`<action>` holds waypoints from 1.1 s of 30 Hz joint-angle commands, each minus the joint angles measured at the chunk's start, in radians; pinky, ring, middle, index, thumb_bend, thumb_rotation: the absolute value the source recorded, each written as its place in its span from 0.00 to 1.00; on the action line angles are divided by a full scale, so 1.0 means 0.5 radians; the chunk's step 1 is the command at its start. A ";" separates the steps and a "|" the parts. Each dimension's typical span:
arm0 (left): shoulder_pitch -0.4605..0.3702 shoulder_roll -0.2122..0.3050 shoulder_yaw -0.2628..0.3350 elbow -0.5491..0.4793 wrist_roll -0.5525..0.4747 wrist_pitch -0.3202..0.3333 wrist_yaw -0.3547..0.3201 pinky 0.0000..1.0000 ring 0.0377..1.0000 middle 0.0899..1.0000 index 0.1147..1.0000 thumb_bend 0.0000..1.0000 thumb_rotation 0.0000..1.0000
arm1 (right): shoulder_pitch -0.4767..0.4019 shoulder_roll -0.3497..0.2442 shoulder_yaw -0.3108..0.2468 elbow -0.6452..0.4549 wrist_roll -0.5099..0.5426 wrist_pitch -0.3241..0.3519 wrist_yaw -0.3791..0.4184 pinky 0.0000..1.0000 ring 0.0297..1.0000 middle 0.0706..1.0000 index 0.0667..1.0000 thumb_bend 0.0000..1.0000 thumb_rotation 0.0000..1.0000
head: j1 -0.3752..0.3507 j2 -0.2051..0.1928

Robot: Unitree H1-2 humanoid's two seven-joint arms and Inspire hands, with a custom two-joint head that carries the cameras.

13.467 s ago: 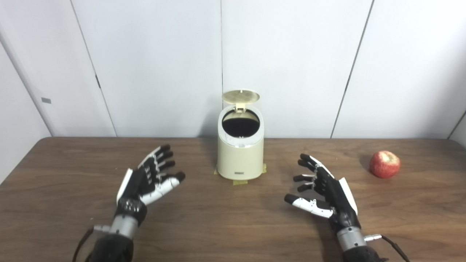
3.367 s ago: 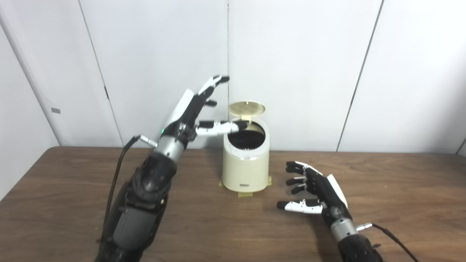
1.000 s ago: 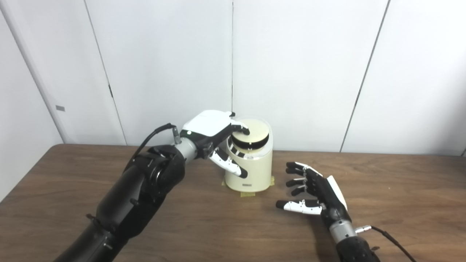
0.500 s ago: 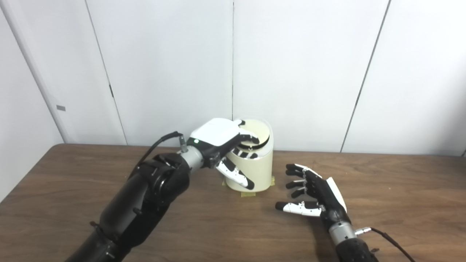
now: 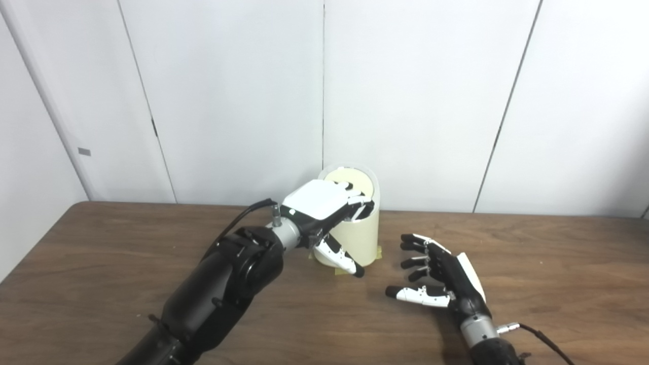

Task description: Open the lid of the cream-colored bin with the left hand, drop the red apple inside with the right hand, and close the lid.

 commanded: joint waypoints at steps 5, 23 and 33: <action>-0.027 0.036 0.030 0.105 -0.007 0.047 -0.031 1.00 1.00 0.92 0.90 0.98 0.42 | -0.074 -0.013 -0.023 -0.069 0.034 -0.054 -0.012 0.50 0.63 0.74 0.74 0.76 0.18 | 0.002 0.002; -0.007 0.113 0.044 -0.108 0.213 0.270 -0.212 1.00 1.00 0.87 0.83 0.93 0.48 | -0.100 -0.041 -0.022 -0.058 0.050 -0.065 -0.002 0.49 0.63 0.74 0.74 0.75 0.19 | 0.022 0.012; 0.077 0.076 0.186 -0.203 0.093 0.193 -0.024 1.00 1.00 0.85 0.82 0.88 0.38 | -0.112 -0.037 -0.019 -0.039 0.057 -0.081 -0.009 0.48 0.63 0.75 0.74 0.76 0.19 | 0.024 0.006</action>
